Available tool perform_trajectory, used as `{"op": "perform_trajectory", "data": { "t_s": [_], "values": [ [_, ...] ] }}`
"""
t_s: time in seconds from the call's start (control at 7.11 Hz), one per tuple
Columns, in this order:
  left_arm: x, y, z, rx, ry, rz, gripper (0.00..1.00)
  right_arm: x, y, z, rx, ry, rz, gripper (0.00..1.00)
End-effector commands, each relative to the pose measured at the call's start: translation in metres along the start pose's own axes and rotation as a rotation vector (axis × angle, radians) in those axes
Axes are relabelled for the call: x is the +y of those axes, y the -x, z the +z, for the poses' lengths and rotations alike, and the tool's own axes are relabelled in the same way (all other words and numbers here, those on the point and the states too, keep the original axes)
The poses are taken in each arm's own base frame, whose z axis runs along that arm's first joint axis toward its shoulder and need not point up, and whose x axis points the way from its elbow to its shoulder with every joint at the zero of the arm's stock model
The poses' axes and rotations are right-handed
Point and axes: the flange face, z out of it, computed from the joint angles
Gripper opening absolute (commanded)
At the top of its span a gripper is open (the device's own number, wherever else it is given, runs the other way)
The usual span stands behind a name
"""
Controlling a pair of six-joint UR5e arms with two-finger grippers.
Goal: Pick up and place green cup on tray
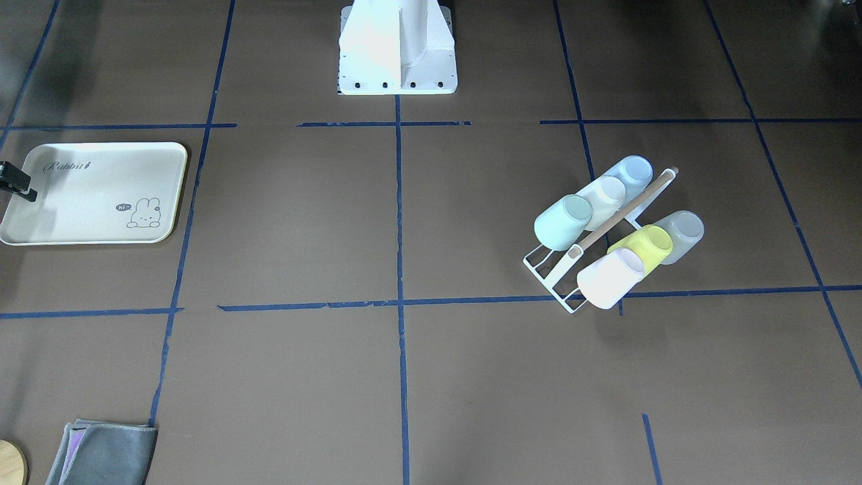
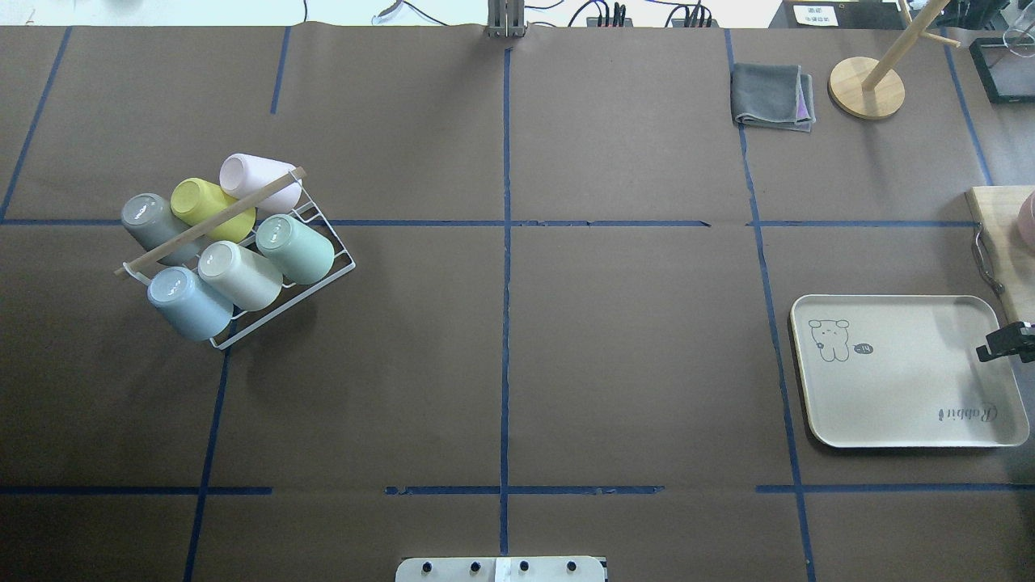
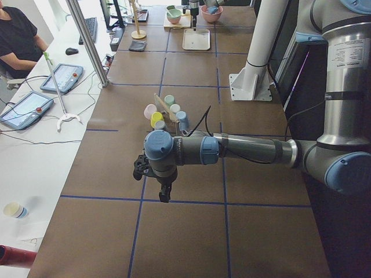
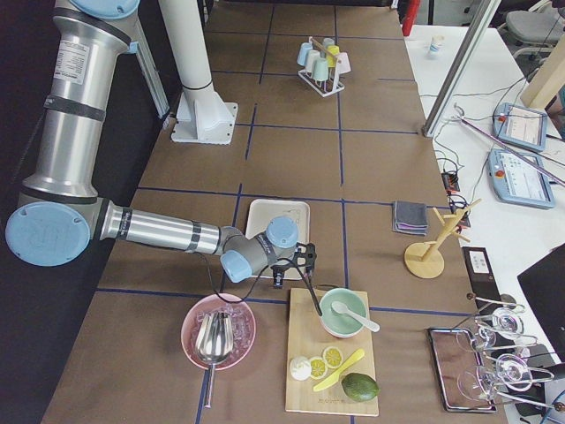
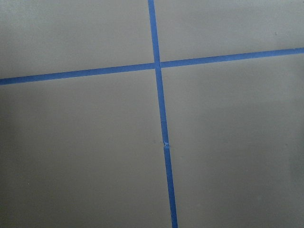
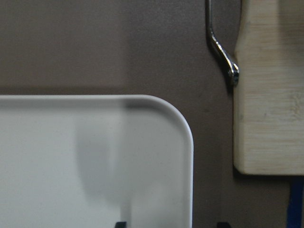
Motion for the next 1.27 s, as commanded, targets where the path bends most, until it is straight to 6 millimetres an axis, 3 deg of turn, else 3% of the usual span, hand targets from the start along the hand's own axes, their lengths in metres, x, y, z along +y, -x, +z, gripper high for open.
{"op": "perform_trajectory", "data": {
  "t_s": [0.0,0.14,0.28,0.56,0.7,0.84,0.98,1.12],
  "values": [
    [0.000,0.000,0.000,0.000,0.000,0.000,1.00,0.001,-0.003,0.002,0.000,0.003,-0.012,0.47],
    [0.000,0.000,0.000,0.000,0.000,0.000,1.00,0.006,-0.004,0.002,-0.023,-0.026,-0.058,0.22],
    [0.000,0.000,0.000,0.000,0.000,0.000,1.00,0.016,-0.015,0.006,-0.044,-0.051,-0.091,0.03],
    [0.000,0.000,0.000,0.000,0.000,0.000,1.00,0.016,-0.016,0.009,-0.059,-0.058,-0.100,0.00],
    [0.000,-0.001,-0.001,0.000,-0.002,0.002,1.00,0.016,0.001,0.008,-0.076,-0.047,-0.115,0.00],
    [-0.001,-0.003,-0.003,0.000,-0.007,0.006,1.00,0.013,0.021,-0.005,-0.105,-0.060,-0.047,0.00],
    [-0.001,-0.008,-0.008,-0.001,-0.017,0.015,1.00,0.011,0.051,-0.018,-0.148,-0.059,0.044,0.00],
    [-0.001,-0.009,-0.009,-0.001,-0.018,0.017,1.00,0.017,0.093,-0.016,-0.178,-0.030,0.059,0.00]
  ]
}}
